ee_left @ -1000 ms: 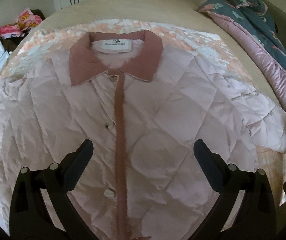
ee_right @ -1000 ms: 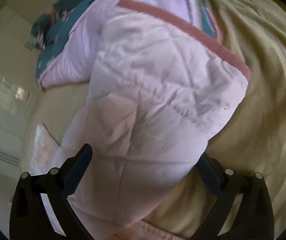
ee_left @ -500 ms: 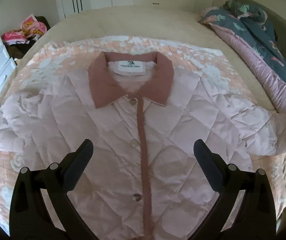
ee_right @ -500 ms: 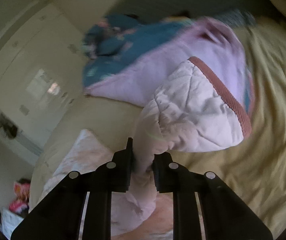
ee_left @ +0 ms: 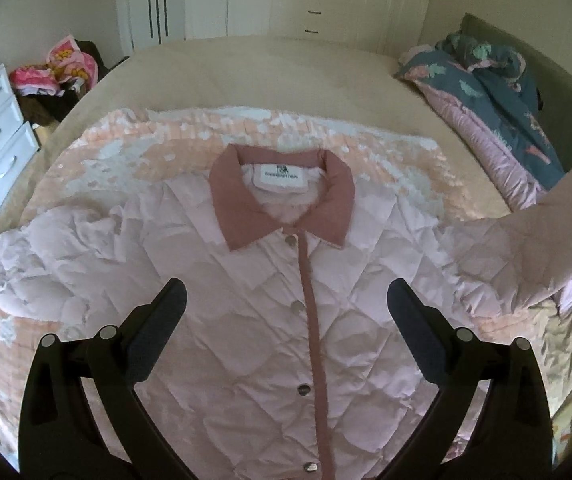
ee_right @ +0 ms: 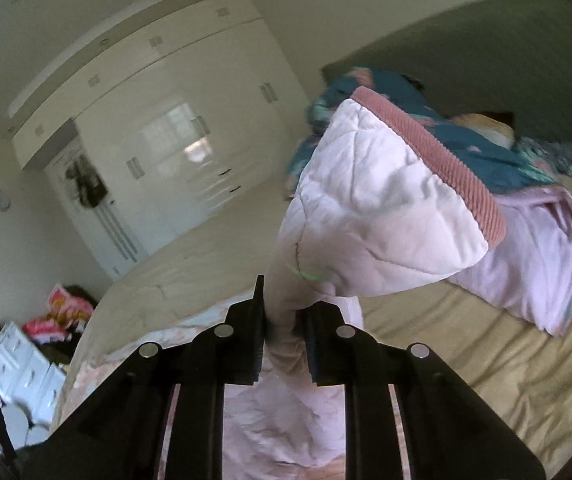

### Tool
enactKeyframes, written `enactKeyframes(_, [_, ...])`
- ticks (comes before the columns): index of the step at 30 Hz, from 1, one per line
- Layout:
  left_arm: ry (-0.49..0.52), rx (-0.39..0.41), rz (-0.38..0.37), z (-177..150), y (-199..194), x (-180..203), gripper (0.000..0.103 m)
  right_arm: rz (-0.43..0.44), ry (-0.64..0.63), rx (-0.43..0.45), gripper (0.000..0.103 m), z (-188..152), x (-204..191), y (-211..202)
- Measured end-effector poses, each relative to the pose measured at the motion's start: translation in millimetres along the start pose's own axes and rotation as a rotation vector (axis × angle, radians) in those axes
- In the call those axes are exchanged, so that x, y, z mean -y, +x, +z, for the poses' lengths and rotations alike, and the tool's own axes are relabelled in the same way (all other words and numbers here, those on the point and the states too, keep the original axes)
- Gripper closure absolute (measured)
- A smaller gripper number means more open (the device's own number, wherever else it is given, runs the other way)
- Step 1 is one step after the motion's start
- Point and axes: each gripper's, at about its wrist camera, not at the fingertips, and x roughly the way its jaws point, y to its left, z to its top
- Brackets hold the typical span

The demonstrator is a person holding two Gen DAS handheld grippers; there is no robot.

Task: Fold large clothes
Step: 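Lift the sleeve with the right tool and fold it across the jacket body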

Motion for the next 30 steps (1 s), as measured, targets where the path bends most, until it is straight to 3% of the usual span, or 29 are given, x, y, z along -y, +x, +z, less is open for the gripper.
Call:
enactKeyframes(5, [-0.039, 0.027, -0.005, 8.5, -12.4, -19.4, 0.009, 0.048, -0.072, -0.017, 0.087, 1.6, -44.0, 4.2])
enactKeyframes(18, [-0.161, 0.030, 0.023, 6.2, -7.2, -91.8, 0.009, 0.154, -0.199, -0.061, 0.087, -36.8, -144.6, 24.4])
enactKeyframes(30, [-0.224, 0.037, -0.080, 5.4, 0.5, -131.5, 0.009, 0.258, -0.292, -0.102, 0.087, -85.1, -222.7, 46.9])
